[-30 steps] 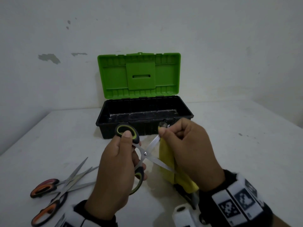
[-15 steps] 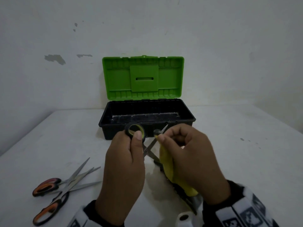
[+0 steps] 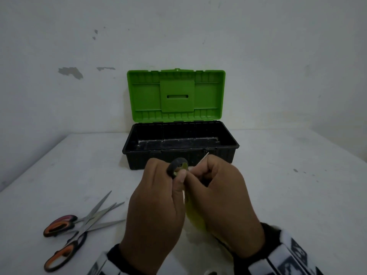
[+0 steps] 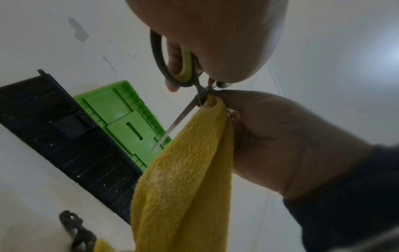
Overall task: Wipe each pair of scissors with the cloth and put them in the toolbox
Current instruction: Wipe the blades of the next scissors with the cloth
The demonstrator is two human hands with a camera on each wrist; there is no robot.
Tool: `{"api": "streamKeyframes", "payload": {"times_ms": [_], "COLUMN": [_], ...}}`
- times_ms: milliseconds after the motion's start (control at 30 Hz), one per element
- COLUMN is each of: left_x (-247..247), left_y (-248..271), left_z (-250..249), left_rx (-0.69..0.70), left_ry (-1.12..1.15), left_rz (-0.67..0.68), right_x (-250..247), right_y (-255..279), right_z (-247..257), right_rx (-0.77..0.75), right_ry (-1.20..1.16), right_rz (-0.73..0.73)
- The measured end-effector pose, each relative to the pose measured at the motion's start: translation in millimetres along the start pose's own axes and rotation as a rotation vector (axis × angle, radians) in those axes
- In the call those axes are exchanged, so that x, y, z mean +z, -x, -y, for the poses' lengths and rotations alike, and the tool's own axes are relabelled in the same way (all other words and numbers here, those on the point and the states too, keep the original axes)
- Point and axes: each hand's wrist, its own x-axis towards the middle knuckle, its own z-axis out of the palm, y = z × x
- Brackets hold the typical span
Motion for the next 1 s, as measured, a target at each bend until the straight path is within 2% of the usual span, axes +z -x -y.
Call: {"api": "streamKeyframes", "payload": {"times_ms": [133,267,433,600,733,900,1000], "left_x": [2,2,4,2,2,-1,1], "left_y": [2,3,5,6,8,7,8], "left_z": [-2,-1,0,2,2,3,3], "left_rx": [0.032,0.056,0.049,0.061,0.068,0.072,0.080], "left_ry": [0.004,-0.002,0.008,0.022,0.023,0.024,0.020], "left_rz": [-0.022,-0.030,-0.027,-0.011,0.003,-0.001,0.020], "right_x": [-6,-8,-14,-11,-20,-15,-19], "right_y": [-9,-4,-15,-6,-22,-10,-21], "right_z": [-10,-5,-11,-6,-15,-9,-16], "right_rx": [0.009,0.006,0.011,0.019,0.051,0.028,0.045], "right_ry": [0.029,0.000,0.004,-0.028,-0.012,-0.026,-0.015], "right_rz": [-0.115,-0.063,-0.205,-0.072,-0.195,-0.124,-0.157]}}
